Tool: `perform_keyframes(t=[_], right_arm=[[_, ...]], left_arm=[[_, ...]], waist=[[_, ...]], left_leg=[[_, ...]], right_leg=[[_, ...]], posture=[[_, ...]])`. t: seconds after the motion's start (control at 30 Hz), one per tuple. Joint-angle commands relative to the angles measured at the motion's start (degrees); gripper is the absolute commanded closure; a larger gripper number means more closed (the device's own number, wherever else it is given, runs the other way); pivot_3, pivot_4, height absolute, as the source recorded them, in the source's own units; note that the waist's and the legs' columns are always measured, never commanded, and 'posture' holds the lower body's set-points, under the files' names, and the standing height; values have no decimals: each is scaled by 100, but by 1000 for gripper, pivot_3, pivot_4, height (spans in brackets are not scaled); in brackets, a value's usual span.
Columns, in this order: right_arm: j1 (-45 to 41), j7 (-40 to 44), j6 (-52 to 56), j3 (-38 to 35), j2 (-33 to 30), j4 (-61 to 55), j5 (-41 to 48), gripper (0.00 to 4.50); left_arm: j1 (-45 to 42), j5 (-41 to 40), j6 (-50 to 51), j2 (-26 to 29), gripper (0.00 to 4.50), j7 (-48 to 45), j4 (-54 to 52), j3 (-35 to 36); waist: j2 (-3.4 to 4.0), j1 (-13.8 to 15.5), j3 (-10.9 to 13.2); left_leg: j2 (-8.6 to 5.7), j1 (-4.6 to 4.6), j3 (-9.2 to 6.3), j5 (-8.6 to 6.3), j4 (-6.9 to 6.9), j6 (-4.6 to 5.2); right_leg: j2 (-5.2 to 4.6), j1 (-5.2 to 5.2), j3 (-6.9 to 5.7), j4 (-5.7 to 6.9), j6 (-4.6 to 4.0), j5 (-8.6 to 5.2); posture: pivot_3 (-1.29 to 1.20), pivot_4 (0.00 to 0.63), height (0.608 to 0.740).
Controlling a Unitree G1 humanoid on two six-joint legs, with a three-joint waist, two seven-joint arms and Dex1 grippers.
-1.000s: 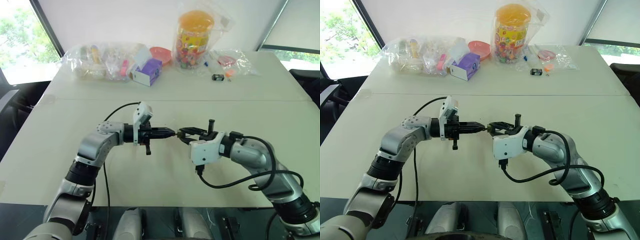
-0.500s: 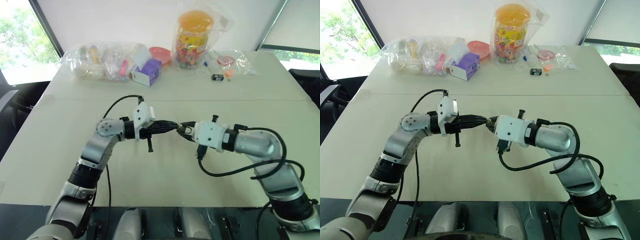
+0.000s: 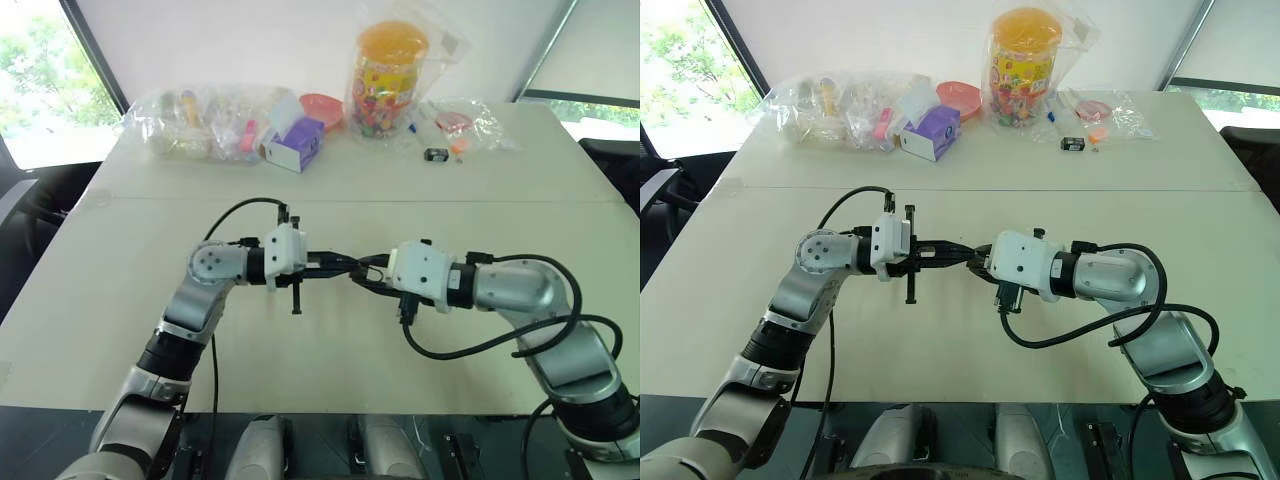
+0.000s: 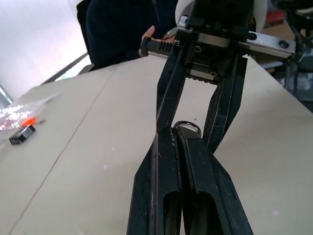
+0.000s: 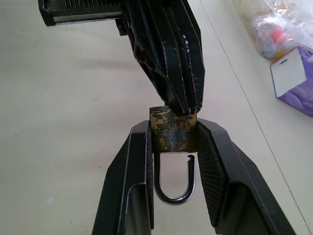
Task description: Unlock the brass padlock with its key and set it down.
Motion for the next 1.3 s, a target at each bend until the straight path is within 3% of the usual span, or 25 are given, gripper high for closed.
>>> perform_keyframes(t=[0.03,0.1,0.2,0.3,0.37,0.47,1.1,1.2,1.3], right_arm=[[-193,-200,-670,36,-192,-33,-385,3817],[-179,-268,-990,119,-280,53,-586,3817],[-158,-322,-1257,164,-336,132,-755,3817],[-111,-349,-1381,141,-334,169,-815,3817],[-93,-358,-1427,148,-339,184,-848,3817],[-88,-362,-1467,159,-343,193,-883,3817],[-28,-317,-1450,172,-334,74,-1018,3817],[-7,-297,-1439,201,-336,26,-1039,3817],[1,-283,-1411,228,-305,-20,-1060,3817]], left_arm=[[-188,-645,1548,-19,4449,329,-161,189],[-296,-1294,2810,46,4449,501,-223,404],[-342,-1807,3773,175,4449,565,-325,593],[-363,-1991,4230,205,3668,725,-315,697],[-385,-2066,4423,179,2585,822,-312,733],[-423,-2083,4512,60,1327,945,-264,744],[-589,-1653,4065,-473,1327,1039,363,530],[-603,-1662,4062,-546,2049,1039,375,513],[-585,-1664,4092,-573,3497,1010,353,489]], waist=[[-1,-6,0],[-1,-15,0],[-1,-39,1],[-1,-18,0],[-1,-6,1],[-1,6,1],[-1,-1,1],[-1,1,1],[-1,-3,1]], left_leg=[[0,-1,0,0,0,0],[0,0,-1,0,0,1],[4,0,-2,0,0,0],[4,1,-3,0,0,0],[2,1,-2,0,1,-1],[0,0,-2,0,2,-1],[0,0,-2,1,2,-2],[-1,0,-1,1,2,-2],[-1,0,-2,1,2,-2]], right_leg=[[1,0,-1,0,0,0],[3,0,-1,0,1,0],[7,-1,-2,2,1,-1],[5,-1,-1,4,1,-1],[2,-1,1,4,1,-1],[-3,-1,0,4,1,-1],[-3,-1,1,4,1,-1],[-3,-1,1,4,1,-1],[-3,-1,1,4,1,-1]], posture=[[0,150,735],[0,150,735],[0,150,735],[0,150,735],[0,150,735],[0,150,735],[0,150,735],[0,150,735],[0,150,735]])
